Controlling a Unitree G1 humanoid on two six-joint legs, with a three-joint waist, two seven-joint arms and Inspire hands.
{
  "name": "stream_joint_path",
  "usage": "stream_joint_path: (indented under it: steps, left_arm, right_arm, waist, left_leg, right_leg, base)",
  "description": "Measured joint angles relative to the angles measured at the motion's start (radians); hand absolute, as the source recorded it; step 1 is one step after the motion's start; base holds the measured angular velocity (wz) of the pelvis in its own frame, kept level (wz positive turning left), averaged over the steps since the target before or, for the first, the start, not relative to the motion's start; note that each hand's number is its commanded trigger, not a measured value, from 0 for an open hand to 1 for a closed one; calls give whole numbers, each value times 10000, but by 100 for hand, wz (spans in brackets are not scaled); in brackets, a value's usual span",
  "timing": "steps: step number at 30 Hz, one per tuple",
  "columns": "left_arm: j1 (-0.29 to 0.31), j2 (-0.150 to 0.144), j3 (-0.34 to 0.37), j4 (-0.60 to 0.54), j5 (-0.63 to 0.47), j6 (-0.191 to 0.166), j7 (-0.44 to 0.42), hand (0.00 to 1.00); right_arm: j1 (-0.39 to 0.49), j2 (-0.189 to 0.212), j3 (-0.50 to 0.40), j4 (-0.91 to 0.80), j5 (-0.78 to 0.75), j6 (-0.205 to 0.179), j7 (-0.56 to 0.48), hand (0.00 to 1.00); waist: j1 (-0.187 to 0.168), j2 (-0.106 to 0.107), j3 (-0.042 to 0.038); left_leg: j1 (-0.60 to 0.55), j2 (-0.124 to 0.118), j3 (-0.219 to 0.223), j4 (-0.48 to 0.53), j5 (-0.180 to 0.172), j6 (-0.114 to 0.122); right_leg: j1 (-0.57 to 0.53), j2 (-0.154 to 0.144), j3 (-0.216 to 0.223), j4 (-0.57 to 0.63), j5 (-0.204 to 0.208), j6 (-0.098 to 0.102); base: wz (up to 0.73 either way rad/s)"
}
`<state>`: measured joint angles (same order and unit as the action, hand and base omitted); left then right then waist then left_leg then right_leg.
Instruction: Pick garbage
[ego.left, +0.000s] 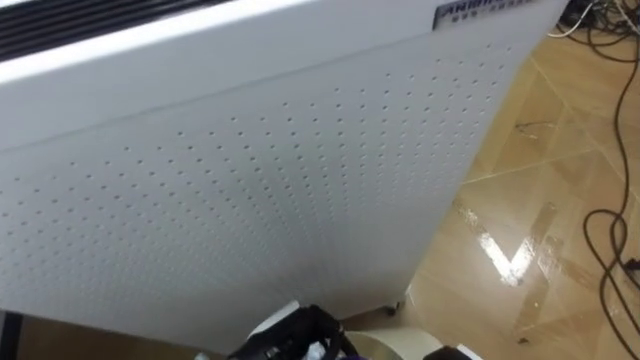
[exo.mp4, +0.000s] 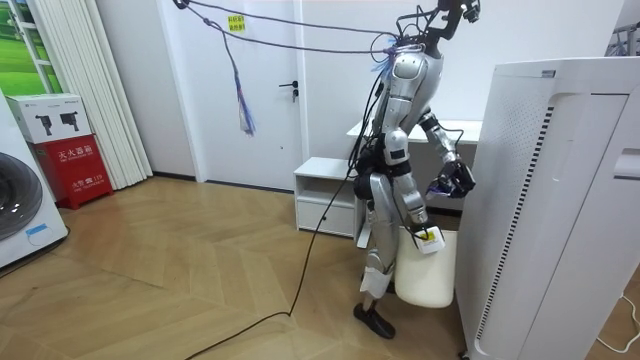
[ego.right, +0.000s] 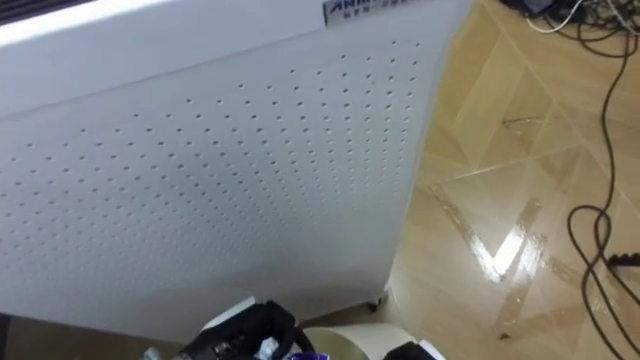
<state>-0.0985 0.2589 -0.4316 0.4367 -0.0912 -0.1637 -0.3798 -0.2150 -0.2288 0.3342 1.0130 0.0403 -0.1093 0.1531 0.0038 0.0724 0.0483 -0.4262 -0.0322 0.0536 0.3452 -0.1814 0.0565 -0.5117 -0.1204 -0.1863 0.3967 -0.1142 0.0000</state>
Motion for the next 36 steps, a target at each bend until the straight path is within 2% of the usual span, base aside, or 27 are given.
stream_joint_path:
  steps: [3, 13, 15, 25, 30, 36]
  left_arm:
    - [-160, -175, -45, 391, 77, -35, 74, 100]
    - [-280, -196, -72, 574, 1198, -194, 584, 100]
    - [-253, -177, -123, 654, 1252, -200, 679, 0]
    - [-181, -258, -167, 766, 1501, -268, 921, 0]
    - [-180, -327, -170, 871, 1508, -335, 927, 0]
    - [-178, -325, -425, 1281, 1506, -335, 834, 0]
  right_arm:
    - [-2, 76, 72, 0, 0, -22, -24, 100]
    - [0, 343, 381, 86, 30, -68, -386, 100]
    - [0, 346, 380, 78, 36, -71, -473, 100]
    - [9, 361, 390, 74, 40, -126, -544, 100]
    - [35, 361, 492, 84, 59, -127, -526, 100]
    - [33, 315, 634, 89, 374, -126, -516, 100]
  waist:
    - [15, -11, -6]
    - [6, -75, -35]
    - [16, -77, -38]
    - [49, -53, -68]
    - [51, -49, -165]
    - [46, -60, -165]
  left_leg:
    - [-22, 16, 0, 13, 0, 0]
    - [-357, 23, -4, 314, 2, -3]
    - [-397, 29, -4, 342, 2, -2]
    - [-407, 62, 2, 350, 29, -11]
    - [-372, 62, 11, 349, 30, -11]
    - [-310, 56, 110, 366, 39, -5]
  right_leg:
    - [-1, 4, -61, -12, 8, -12]
    - [-161, 5, -107, 47, 6, -23]
    - [-174, 11, -117, 60, 17, -27]
    - [-174, 45, -125, 49, 101, -65]
    - [-159, 32, -128, 77, 102, -65]
    - [-142, 1, -90, 166, 102, -67]
  base:
    - [2]
    - [4]
    - [8]
    - [1]
    - [0]
    - [-1]
